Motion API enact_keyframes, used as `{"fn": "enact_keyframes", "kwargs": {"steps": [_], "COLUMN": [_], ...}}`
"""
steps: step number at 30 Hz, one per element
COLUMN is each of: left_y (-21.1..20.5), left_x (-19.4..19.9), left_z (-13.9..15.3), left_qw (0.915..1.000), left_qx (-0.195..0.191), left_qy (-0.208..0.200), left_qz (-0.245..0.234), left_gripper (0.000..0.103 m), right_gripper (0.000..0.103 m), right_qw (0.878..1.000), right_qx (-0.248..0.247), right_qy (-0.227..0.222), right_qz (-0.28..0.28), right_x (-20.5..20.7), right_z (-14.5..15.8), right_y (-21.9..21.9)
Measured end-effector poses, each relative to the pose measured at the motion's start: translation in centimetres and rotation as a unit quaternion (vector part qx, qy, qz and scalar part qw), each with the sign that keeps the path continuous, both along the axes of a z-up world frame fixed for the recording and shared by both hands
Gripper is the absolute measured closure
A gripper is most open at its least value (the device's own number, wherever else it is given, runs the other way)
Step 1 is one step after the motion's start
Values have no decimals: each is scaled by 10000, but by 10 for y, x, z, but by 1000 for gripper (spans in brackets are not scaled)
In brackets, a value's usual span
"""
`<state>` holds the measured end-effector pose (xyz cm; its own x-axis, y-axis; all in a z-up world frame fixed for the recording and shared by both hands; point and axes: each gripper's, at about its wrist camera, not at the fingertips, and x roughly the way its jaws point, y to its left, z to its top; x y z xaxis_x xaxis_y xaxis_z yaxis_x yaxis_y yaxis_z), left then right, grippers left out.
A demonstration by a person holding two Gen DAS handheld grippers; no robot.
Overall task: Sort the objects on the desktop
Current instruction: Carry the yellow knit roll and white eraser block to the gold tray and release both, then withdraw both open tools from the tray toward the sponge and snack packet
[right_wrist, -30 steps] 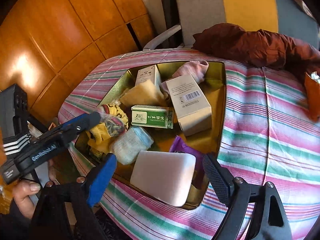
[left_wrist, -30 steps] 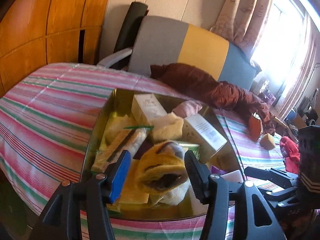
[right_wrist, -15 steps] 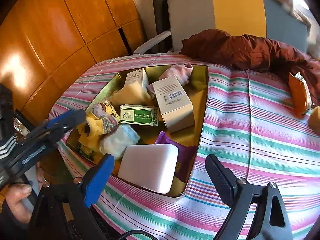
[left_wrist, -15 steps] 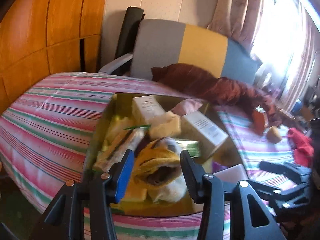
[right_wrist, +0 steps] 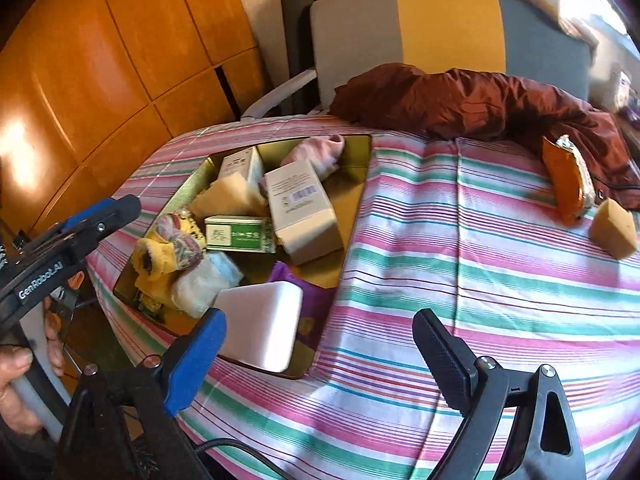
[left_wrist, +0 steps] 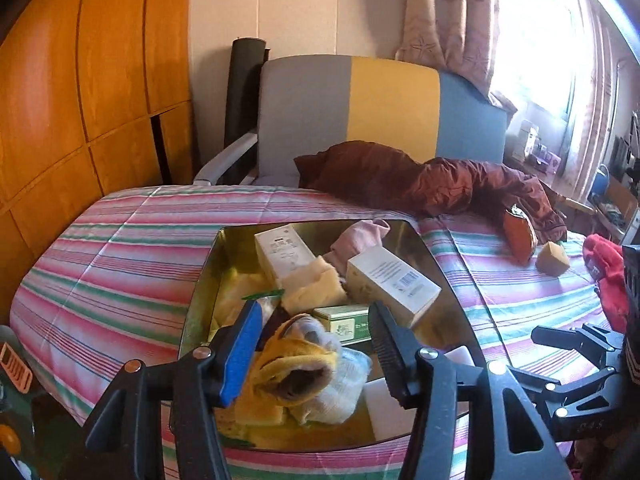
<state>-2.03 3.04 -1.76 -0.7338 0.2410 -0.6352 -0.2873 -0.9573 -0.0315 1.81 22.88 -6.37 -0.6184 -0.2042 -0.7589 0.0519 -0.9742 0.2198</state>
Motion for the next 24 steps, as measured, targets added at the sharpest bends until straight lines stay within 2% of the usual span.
{"fn": "enact_keyframes", "kwargs": {"steps": [9, 14, 24], "left_y": [18, 28, 54], "left_x": [2, 4, 0], "left_z": [-1, 1, 6], "left_qw": [9996, 9994, 9987], "left_qx": [-232, -323, -297], "left_qy": [-65, -2, -14], "left_qz": [-130, -131, -422], "left_gripper": [47, 47, 47], "right_gripper": [1, 1, 2], "right_qw": [9994, 9951, 9901], "right_qx": [213, 759, 999], "right_qy": [117, 360, 337], "right_qz": [-255, -523, -929], "right_x": [10, 16, 20], "right_z": [3, 11, 18], "right_y": [23, 33, 75]}}
